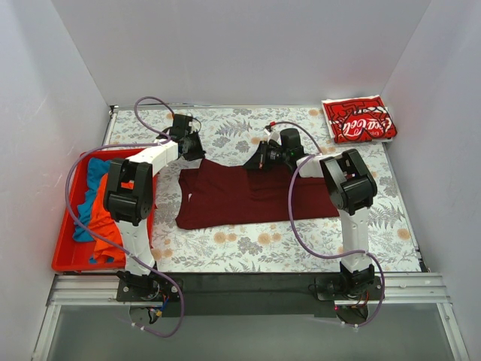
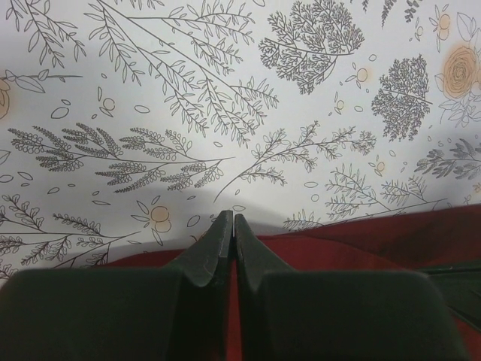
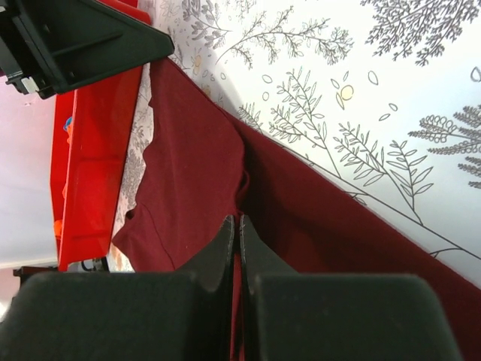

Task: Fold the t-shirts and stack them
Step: Fold the tshirt

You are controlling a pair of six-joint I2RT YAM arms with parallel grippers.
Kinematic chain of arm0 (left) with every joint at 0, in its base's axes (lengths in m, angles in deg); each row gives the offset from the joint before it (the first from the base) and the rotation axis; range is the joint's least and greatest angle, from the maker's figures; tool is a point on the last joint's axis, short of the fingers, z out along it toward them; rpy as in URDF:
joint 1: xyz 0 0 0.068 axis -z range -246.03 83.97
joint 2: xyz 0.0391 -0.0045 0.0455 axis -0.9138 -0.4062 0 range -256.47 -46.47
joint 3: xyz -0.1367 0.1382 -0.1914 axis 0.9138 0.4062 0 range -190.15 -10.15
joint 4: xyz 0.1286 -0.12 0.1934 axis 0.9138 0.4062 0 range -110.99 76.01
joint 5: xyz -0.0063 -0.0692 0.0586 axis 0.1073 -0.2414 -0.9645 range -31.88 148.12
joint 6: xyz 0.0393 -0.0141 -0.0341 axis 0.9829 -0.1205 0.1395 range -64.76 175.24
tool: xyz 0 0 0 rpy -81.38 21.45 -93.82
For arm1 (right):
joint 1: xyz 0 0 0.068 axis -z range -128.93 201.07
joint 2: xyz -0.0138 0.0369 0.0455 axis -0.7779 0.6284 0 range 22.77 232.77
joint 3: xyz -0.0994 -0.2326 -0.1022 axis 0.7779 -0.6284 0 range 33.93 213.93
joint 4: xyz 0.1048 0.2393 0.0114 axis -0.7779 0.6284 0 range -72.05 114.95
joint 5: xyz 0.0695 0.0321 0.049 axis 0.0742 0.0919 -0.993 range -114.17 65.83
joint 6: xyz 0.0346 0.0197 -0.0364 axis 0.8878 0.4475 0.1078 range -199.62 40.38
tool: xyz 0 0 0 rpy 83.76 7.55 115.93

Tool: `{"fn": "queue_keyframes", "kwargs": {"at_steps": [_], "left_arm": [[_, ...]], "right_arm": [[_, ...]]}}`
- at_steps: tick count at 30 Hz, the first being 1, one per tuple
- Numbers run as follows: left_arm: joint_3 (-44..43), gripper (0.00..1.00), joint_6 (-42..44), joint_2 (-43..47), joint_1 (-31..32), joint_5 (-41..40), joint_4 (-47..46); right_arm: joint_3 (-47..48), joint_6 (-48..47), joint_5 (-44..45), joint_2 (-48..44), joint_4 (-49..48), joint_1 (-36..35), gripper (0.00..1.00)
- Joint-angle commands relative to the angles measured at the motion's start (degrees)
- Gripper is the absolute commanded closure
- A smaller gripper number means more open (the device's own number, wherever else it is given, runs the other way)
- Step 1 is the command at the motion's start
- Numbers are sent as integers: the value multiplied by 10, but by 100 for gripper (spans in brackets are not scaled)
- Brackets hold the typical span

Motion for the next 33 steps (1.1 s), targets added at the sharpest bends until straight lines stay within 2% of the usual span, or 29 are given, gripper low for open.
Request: {"fn": "queue_keyframes", "kwargs": {"at_steps": [1, 11, 21, 33], "left_arm": [[9, 100, 7, 36, -2, -5, -15], [11, 100, 13, 34, -2, 20, -47], [-3, 100, 30, 13, -2, 53, -69], [10, 100, 35, 25, -3, 46, -68]], "right_arm": [[-9, -21, 22, -34, -13, -3, 99], [-55, -28, 69, -59, -16, -2, 99], [-55, -38, 71, -60, -16, -2, 99], [-55, -67, 57, -64, -15, -1, 99]]}}
